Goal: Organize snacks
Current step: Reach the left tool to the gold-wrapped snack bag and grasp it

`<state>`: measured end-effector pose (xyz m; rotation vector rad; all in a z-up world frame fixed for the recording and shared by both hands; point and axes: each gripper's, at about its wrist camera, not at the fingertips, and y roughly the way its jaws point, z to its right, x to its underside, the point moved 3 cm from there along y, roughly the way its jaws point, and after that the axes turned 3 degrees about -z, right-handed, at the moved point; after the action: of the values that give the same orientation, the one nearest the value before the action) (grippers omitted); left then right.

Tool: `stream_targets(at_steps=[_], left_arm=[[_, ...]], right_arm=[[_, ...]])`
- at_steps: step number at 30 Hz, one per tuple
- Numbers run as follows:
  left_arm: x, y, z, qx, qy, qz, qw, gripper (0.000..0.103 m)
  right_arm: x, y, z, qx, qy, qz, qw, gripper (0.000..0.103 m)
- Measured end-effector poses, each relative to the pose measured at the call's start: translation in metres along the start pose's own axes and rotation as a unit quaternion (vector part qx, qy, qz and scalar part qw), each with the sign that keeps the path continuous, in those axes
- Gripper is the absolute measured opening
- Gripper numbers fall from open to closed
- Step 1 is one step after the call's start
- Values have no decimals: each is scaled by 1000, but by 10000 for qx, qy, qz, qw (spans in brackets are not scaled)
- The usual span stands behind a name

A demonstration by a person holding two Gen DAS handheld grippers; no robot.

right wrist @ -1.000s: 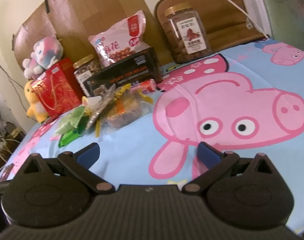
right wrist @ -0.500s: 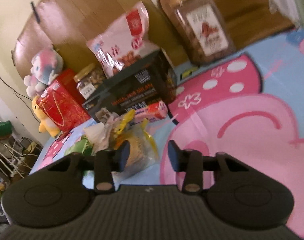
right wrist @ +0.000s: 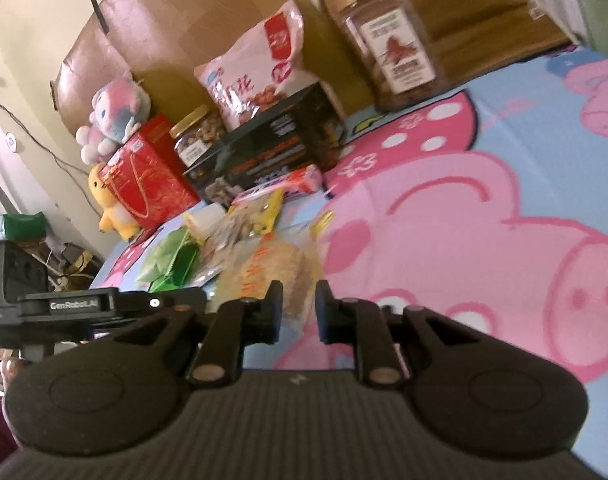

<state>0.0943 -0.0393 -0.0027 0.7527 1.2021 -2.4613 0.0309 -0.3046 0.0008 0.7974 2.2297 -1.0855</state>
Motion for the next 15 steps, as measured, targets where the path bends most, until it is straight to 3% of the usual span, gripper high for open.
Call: stream_targets(at_steps=[1,2,9,15], left_arm=[[-1,1,0,19,-13,-34,10000,40],[-2,3,0,36,-23,-79,10000,40],[-4,22,15,66,206,-349,9992,40],[0,27,29,47,474,-300,9984,40]], right_arm=[[0,0,0,-22,-61,25,10000,53],[1,0,-3,-6,-214,63,9998,65],[19,20,-34,576,-1857,-88,9809,65],[25,40,-46,795,-2446,-209,9661,60]])
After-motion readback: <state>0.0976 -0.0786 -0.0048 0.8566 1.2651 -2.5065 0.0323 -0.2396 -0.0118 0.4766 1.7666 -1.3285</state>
